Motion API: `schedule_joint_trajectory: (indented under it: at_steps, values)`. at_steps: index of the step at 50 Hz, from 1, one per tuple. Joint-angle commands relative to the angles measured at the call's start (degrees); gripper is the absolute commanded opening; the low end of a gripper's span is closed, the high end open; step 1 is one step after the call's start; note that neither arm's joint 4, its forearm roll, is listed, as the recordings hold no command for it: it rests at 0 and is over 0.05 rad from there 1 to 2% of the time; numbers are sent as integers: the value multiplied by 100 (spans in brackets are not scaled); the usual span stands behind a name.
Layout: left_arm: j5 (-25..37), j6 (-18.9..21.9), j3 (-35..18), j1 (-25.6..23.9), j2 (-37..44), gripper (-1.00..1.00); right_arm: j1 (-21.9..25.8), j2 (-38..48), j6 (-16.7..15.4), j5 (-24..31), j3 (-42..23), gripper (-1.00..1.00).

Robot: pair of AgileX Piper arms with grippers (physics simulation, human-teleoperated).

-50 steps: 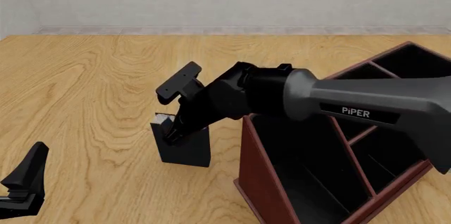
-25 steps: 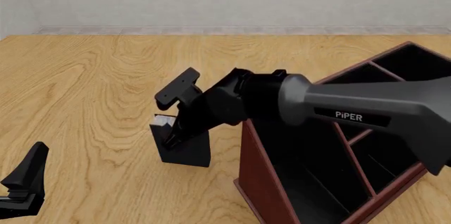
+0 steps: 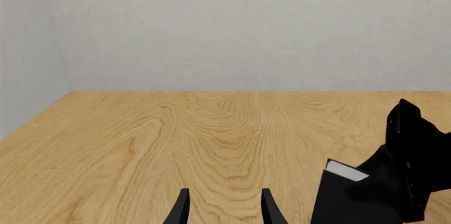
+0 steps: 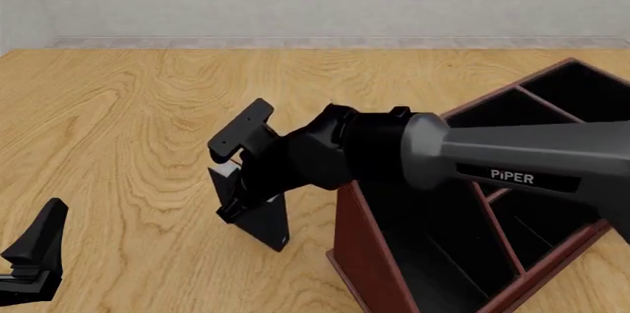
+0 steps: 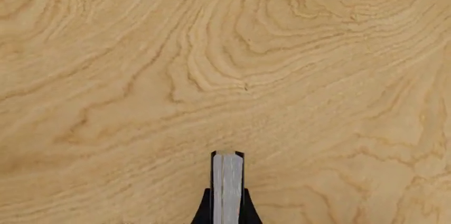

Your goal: Pick up the book and place it in the left compartment of the caddy.

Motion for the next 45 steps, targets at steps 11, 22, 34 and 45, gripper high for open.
schedule_joint_trajectory:
  at_steps: [11,22,34,45]
  values:
    - [0,0,0,0,0,100,522,-577,328,-102,310,-100]
    - [0,0,0,0,0,100,940,-1151,610,-24,499,-100]
    - [0,0,0,0,0,100,1408,-1864,807,144,678,-100]
    - [0,0,0,0,0,100,1775,-2422,853,543,652,-100]
